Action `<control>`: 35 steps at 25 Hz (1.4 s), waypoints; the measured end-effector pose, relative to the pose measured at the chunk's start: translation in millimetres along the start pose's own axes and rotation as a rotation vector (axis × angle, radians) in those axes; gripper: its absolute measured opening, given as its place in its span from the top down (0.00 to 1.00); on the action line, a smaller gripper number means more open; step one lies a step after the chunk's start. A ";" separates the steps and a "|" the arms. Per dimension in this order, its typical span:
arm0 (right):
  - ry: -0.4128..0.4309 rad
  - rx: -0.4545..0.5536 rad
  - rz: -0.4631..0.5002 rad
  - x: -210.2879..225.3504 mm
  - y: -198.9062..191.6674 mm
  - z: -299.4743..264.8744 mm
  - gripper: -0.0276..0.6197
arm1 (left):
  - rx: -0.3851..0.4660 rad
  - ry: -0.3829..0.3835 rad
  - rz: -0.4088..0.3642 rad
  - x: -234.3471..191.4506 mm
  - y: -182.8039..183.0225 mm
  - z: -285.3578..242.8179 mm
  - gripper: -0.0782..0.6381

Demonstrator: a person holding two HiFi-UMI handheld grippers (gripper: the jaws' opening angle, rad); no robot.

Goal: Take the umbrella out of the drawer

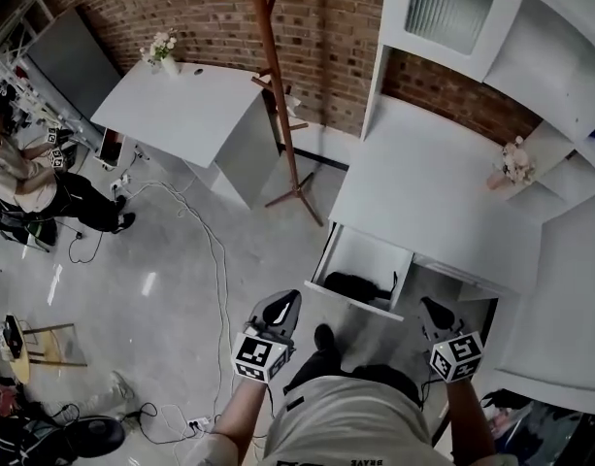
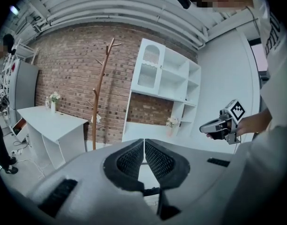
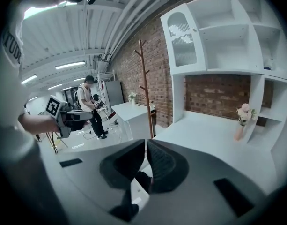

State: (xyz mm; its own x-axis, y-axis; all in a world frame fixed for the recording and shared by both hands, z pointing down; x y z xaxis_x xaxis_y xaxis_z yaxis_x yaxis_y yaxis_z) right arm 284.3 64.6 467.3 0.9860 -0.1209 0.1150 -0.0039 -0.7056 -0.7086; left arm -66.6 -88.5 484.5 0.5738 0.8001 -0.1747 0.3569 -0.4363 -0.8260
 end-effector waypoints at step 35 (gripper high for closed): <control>0.372 -0.329 0.284 41.5 3.3 -120.2 0.91 | -0.029 0.202 0.272 65.8 -20.8 -42.8 0.85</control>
State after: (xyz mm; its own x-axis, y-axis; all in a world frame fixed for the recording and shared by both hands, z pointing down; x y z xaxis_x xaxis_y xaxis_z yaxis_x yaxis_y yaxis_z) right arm 305.2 -26.6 553.4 0.8137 -0.5333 0.2313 -0.3709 -0.7826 -0.5000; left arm -4.7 -44.3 513.1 0.7840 0.5568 -0.2743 0.1904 -0.6363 -0.7476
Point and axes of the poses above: the fingertips, and each gripper's own axes: z backward along the fingers, x to its right, y out of its top, the point moved 10 cm from there along z, backward along the fingers, and after that the axes turned 14 degrees about -x, right-handed, at the moved point
